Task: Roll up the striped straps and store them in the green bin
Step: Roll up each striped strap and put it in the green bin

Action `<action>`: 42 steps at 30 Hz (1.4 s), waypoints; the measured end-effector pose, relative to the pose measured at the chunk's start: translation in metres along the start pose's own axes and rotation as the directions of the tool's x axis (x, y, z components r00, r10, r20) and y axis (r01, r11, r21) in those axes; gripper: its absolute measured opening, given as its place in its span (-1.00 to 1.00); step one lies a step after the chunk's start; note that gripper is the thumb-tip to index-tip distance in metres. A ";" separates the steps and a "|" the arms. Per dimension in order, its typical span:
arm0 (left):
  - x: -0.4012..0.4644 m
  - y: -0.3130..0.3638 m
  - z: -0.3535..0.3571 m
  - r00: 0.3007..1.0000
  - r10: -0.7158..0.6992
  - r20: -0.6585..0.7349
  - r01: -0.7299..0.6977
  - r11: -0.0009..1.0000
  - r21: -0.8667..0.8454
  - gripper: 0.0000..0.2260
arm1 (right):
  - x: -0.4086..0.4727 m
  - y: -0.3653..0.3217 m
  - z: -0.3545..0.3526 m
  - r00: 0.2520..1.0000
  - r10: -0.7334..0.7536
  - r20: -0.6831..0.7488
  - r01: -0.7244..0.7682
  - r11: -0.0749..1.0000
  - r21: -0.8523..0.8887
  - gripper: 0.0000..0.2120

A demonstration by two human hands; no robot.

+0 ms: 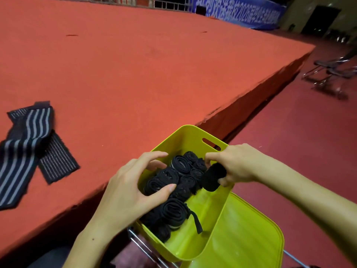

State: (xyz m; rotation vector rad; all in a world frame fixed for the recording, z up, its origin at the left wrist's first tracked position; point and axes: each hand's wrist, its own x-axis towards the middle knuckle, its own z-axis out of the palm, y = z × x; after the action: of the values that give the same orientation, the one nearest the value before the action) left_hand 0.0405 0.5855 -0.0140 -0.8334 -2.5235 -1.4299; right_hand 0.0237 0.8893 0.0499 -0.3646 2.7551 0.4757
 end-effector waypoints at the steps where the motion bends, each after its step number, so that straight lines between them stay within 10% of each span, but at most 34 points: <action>1: 0.000 -0.001 0.000 1.000 0.000 -0.002 0.000 1.000 0.000 -0.44 | 0.006 0.001 0.000 1.000 0.000 0.022 0.001 1.000 -0.026 -0.49; 31: -0.013 -0.015 -0.017 1.000 0.012 -0.027 -0.014 0.998 -0.065 -0.49 | 0.084 0.001 0.048 0.965 0.026 0.261 0.017 0.987 -0.160 -0.30; 42: -0.016 -0.017 -0.029 0.998 -0.009 -0.063 0.003 0.997 -0.083 -0.49 | 0.076 -0.007 0.046 0.984 0.098 0.146 -0.053 0.958 -0.283 -0.22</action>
State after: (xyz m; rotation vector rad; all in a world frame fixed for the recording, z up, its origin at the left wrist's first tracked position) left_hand 0.0400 0.5482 -0.0170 -0.7804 -2.4376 -1.5463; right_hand -0.0314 0.8851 -0.0195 -0.2729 2.5576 0.8780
